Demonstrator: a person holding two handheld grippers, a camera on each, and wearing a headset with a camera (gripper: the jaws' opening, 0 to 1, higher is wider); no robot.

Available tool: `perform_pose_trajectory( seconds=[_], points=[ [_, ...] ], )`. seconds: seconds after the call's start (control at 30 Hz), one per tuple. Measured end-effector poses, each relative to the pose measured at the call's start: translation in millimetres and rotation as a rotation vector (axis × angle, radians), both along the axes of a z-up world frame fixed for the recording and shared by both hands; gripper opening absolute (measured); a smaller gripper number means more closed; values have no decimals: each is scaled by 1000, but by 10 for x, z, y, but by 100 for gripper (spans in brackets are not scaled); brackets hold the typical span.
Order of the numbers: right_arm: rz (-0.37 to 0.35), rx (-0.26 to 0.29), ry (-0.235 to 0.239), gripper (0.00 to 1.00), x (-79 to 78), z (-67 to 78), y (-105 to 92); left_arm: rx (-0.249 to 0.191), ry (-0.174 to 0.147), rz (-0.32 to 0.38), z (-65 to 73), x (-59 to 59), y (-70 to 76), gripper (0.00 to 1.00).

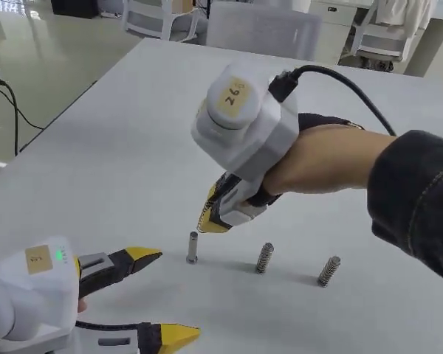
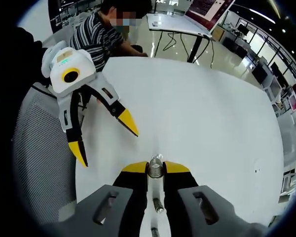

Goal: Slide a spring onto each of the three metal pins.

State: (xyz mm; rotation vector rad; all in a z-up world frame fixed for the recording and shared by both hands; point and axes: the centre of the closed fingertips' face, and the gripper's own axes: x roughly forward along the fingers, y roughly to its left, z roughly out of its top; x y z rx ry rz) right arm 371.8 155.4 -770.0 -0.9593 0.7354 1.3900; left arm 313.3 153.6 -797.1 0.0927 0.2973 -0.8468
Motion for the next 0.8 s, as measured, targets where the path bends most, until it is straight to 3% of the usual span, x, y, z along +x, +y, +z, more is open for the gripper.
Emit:
perform_pose_trajectory(
  seconds=[0.8],
  points=[
    [-6, -28, 39, 9, 95, -253, 105, -2, 11, 18, -29, 14, 30, 65]
  ],
)
